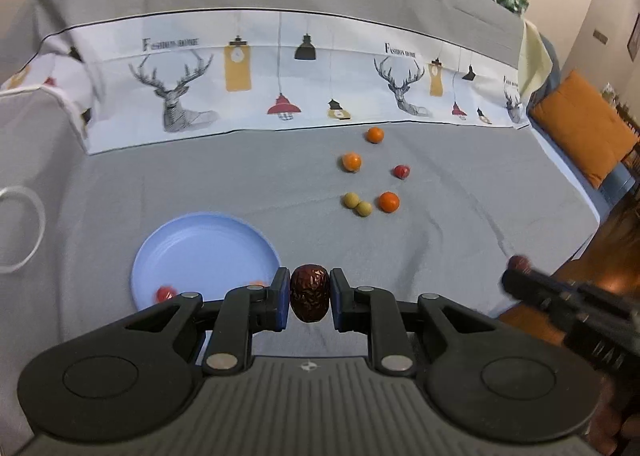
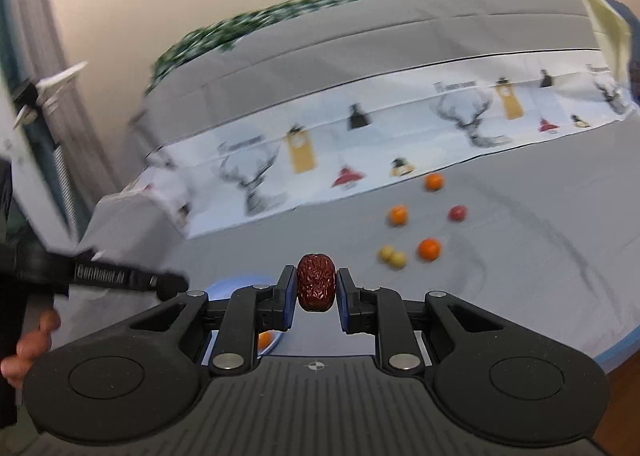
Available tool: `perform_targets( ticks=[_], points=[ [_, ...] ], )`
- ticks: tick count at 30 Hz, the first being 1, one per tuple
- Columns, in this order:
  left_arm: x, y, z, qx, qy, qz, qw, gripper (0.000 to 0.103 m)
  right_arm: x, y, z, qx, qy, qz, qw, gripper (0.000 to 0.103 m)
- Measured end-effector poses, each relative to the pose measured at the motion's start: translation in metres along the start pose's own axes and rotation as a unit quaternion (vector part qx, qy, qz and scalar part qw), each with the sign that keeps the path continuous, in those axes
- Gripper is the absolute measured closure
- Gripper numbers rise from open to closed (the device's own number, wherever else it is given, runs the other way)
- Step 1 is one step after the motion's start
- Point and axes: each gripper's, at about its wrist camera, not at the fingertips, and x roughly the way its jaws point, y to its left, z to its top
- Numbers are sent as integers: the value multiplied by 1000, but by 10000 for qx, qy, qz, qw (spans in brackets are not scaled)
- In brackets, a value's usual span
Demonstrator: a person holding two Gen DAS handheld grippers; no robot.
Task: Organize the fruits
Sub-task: 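Carry both held dates over the blue plate with both tools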
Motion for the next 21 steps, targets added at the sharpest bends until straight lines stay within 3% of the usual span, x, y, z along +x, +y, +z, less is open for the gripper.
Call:
perform_targets(
  ticks=[10,21],
  points=[
    [-61,7,-37,-136,-322,97,9993,80,-31,54,-32,-343,-9,240,9991,81],
    [-76,20,-45,-304,-408,253,9984,80,-35,71,-34,-591,-63,410,9974,81]
  ],
)
